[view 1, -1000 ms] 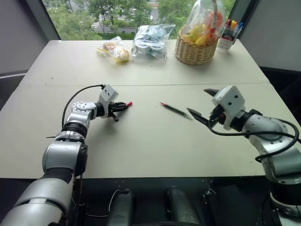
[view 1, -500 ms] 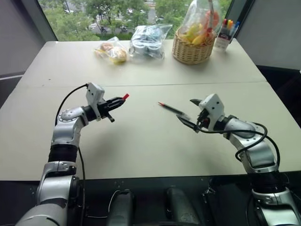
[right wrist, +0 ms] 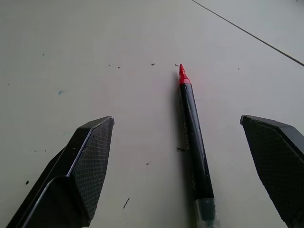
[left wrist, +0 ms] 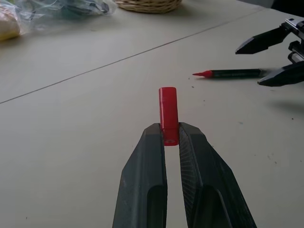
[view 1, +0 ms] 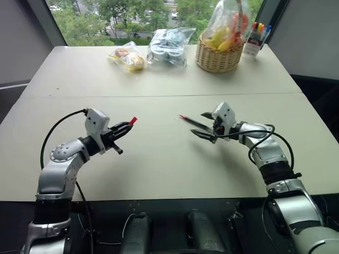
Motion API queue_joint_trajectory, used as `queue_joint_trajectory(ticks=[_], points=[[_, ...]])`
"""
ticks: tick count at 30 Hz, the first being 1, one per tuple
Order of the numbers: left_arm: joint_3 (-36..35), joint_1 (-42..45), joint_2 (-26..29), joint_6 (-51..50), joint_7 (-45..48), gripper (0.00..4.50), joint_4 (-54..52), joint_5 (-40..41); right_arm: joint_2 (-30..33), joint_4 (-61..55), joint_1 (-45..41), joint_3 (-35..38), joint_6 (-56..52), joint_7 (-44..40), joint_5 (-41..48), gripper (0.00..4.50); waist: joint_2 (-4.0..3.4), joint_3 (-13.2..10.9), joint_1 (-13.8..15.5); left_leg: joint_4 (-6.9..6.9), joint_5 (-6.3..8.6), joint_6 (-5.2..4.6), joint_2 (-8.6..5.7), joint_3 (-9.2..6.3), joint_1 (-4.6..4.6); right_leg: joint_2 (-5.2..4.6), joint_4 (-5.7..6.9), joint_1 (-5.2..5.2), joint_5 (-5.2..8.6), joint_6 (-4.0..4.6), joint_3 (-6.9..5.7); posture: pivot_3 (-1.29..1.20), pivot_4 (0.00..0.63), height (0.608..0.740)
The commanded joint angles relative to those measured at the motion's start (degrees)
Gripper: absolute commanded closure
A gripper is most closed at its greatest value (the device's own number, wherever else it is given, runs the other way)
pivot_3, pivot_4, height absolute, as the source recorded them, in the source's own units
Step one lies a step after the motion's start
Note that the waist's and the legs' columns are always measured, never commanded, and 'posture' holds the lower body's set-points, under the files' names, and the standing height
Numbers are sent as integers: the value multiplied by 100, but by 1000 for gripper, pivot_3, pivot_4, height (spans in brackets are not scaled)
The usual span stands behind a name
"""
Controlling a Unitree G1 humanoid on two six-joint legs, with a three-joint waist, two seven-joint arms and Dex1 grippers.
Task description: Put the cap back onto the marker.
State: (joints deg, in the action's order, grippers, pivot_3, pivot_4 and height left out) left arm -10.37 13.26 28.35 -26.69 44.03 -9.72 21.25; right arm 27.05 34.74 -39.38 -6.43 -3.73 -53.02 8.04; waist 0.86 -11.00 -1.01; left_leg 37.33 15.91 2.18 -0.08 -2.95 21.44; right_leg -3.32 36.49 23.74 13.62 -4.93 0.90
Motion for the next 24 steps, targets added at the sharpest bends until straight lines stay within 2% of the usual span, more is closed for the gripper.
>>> queue_joint_trajectory(ticks=[1,9,17,20,23,24], points=[[-124,-142,35,-17,-199,4479,-388,140,-104,652,-413,136,265,-195,11,70,0,0,-2,0,0,0,0,0,0,0,0,0,0,0,0,0,150,740],[-88,-377,114,-49,-404,4479,-645,228,-299,1840,-850,202,618,-295,-114,70,0,0,-9,-1,0,0,0,1,-1,0,-1,0,0,1,1,0,150,740],[-60,-389,221,-5,-438,4479,-644,251,-335,2152,-764,140,972,-303,-351,70,-1,0,-14,0,0,1,0,1,-6,0,0,-6,0,1,1,0,150,740],[-7,-352,239,9,-430,4500,-621,241,-329,2109,-718,158,1005,-320,-379,885,-1,0,-14,-1,0,1,0,0,-6,0,0,-6,0,1,1,0,150,740],[27,-318,249,20,-422,4500,-583,239,-326,2042,-659,164,1020,-334,-395,2352,-1,0,-13,0,0,1,0,0,-7,0,0,-6,0,1,1,0,150,740],[41,-303,258,26,-415,4500,-568,232,-324,2024,-644,162,1027,-337,-402,3018,-1,0,-12,0,0,1,0,0,-7,0,0,-7,0,1,1,0,150,740]])
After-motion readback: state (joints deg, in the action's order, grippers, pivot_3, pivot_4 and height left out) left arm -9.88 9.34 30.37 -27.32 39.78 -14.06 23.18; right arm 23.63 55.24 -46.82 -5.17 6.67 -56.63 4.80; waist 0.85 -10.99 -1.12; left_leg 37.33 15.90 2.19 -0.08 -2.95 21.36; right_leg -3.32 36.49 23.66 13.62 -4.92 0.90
